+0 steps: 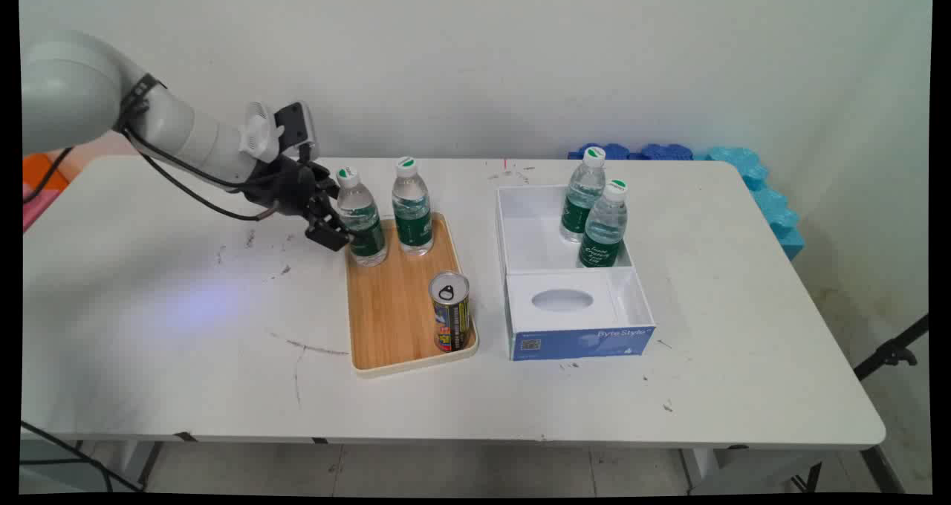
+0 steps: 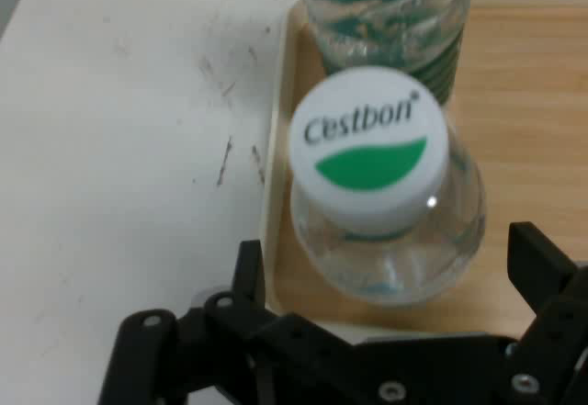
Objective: Pick up the green bottle from the white box
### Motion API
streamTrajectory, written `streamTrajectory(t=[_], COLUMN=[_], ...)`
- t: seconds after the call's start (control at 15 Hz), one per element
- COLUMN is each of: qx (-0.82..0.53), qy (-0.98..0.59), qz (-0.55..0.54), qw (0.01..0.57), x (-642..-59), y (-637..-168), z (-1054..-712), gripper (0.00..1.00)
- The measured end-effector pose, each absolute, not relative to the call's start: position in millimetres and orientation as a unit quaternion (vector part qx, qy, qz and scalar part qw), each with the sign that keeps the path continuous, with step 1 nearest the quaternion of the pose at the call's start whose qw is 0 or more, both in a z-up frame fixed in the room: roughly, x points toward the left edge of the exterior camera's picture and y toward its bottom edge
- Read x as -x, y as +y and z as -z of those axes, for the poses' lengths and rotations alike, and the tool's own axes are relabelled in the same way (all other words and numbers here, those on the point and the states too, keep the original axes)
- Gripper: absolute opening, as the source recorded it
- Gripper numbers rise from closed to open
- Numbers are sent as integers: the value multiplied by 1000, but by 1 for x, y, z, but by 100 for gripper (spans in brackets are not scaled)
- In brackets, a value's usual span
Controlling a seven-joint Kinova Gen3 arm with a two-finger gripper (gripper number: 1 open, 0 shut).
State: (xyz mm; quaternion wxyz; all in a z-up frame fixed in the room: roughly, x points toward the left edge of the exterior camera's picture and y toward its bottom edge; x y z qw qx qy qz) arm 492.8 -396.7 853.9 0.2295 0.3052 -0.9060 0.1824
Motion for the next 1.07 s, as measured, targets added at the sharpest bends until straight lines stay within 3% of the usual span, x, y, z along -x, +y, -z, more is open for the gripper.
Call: streamTrajectory(t=[0.53,1.07], qx=[-327,-314], qy=[-904,-909], qz=[-182,-152], qw=[206,229], x=[-503,-472], y=[-354,-322], z=[-887,-925], gripper=[100,100])
